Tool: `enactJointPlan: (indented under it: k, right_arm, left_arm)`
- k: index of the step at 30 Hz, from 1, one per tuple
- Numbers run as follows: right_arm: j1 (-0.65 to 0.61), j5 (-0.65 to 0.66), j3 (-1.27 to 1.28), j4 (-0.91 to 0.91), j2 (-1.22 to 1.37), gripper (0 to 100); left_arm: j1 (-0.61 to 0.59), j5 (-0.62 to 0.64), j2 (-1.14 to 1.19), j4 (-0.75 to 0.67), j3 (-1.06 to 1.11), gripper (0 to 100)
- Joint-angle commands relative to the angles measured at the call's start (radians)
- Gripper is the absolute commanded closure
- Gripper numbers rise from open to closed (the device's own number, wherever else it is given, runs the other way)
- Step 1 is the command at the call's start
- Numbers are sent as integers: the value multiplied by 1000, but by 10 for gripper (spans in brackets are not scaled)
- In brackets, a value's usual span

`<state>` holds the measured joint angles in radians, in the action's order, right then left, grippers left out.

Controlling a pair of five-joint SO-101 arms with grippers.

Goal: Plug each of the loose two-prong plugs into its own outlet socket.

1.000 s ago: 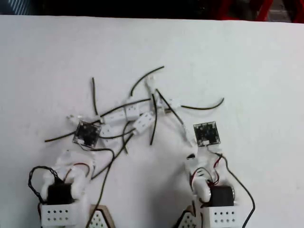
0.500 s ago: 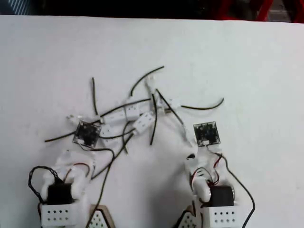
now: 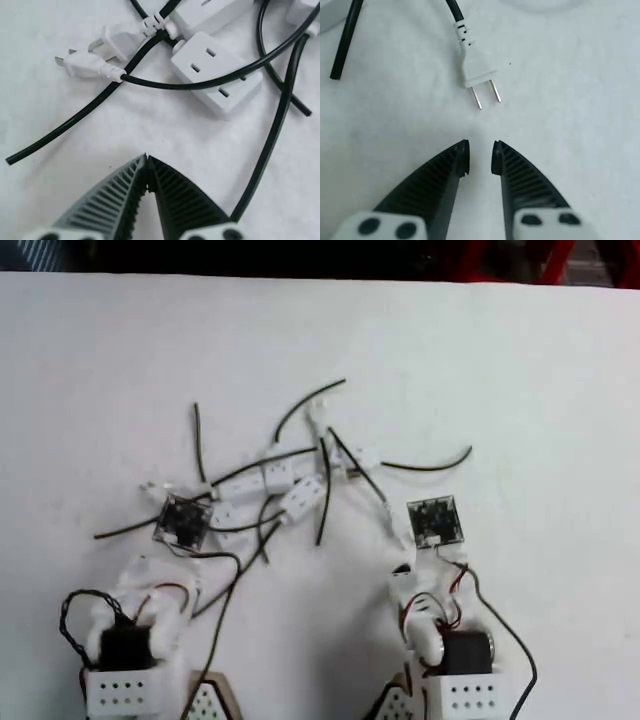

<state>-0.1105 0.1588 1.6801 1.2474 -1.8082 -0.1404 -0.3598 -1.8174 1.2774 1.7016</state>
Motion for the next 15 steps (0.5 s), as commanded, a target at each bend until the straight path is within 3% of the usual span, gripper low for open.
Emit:
enactJointPlan:
  k: [1,15]
  right_arm:
    - [-8,9,11,-21,8,910]
    - [-15,3,11,-21,8,910]
  left_arm:
    - [12,6,1,5,-9,975]
    - [10,5,-1,5,-95,975]
